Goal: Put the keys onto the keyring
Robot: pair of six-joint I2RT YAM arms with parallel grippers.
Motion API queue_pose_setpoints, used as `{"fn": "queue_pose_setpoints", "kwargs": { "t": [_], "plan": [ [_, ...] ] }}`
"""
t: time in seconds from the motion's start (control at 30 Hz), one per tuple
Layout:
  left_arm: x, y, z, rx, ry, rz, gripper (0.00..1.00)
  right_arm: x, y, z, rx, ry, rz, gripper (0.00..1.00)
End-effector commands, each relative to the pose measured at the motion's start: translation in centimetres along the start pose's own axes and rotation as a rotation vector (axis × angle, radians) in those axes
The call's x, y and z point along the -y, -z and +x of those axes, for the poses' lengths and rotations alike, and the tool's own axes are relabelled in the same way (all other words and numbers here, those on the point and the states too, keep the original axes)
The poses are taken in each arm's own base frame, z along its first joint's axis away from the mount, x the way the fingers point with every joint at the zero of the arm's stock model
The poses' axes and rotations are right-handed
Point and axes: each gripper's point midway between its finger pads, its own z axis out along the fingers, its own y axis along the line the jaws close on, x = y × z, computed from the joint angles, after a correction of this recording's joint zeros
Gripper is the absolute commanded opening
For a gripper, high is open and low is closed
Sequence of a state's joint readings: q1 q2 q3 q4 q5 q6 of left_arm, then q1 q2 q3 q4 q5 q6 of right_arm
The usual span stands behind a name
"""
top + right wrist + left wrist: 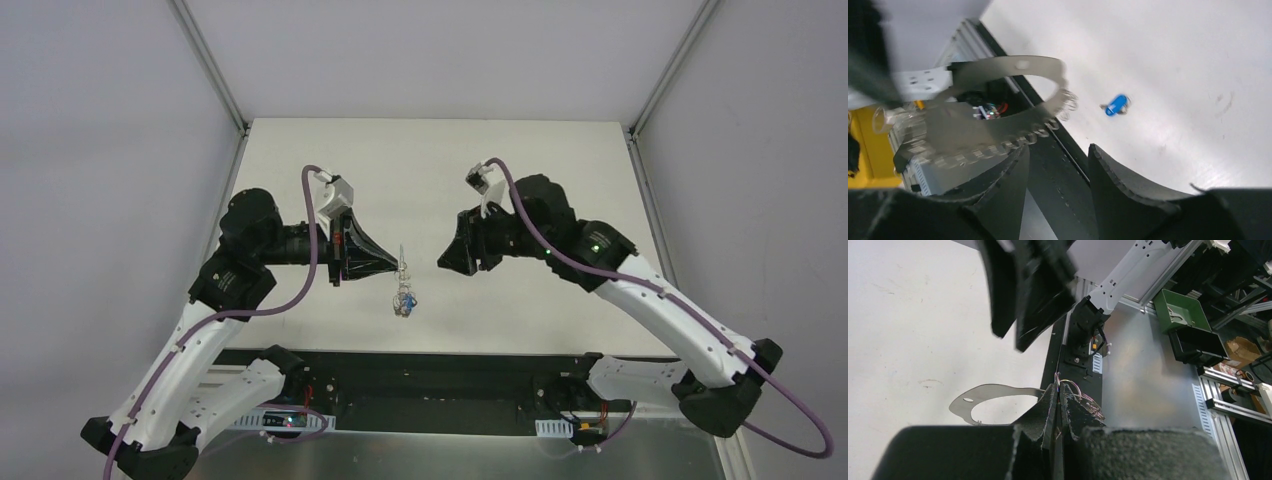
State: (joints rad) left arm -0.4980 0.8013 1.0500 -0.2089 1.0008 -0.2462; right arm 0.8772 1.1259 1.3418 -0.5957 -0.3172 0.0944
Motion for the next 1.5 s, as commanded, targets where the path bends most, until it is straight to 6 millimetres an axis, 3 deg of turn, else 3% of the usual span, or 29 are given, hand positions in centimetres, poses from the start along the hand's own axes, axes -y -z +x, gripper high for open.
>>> {"fn": "queue_pose_setpoints", "kwargs": {
  "t": [0.0,0.1,0.4,0.77,1.03,1.3,1.47],
  "plan": [
    [0.8,0.3,-0.3,0.024,-0.078,0.024,0.0,4.8,-4.0,2.3,-0.011,-0.225,0.135,0.49],
    [0.6,0.4,0.0,0.022,-0.083,0.012,0.0,7.1,-6.3,4.5,-0.049,-0.266,0.199,0.49],
    [-0.6,1.0,1.0,0.018,-0.11,-0.078,0.0,10.5,-12.9,9.3,-0.126,-0.294,0.183,0.53],
    [-1.2,1.2,1.6,0.01,-0.109,-0.107,0.0,13.0,-19.0,11.5,-0.136,-0.316,0.153,0.51],
    [-1.4,1.2,1.9,0.004,-0.108,-0.116,0.0,14.6,-20.9,15.0,-0.196,-0.325,0.148,0.44],
    [-1.7,1.2,2.1,-0.001,-0.105,-0.121,0.0,14.2,-20.9,16.8,-0.233,-0.346,0.101,0.41],
    [-1.8,1.2,2.2,-0.003,-0.104,-0.127,0.0,13.5,-21.0,17.5,-0.258,-0.364,0.056,0.34]
  ]
}}
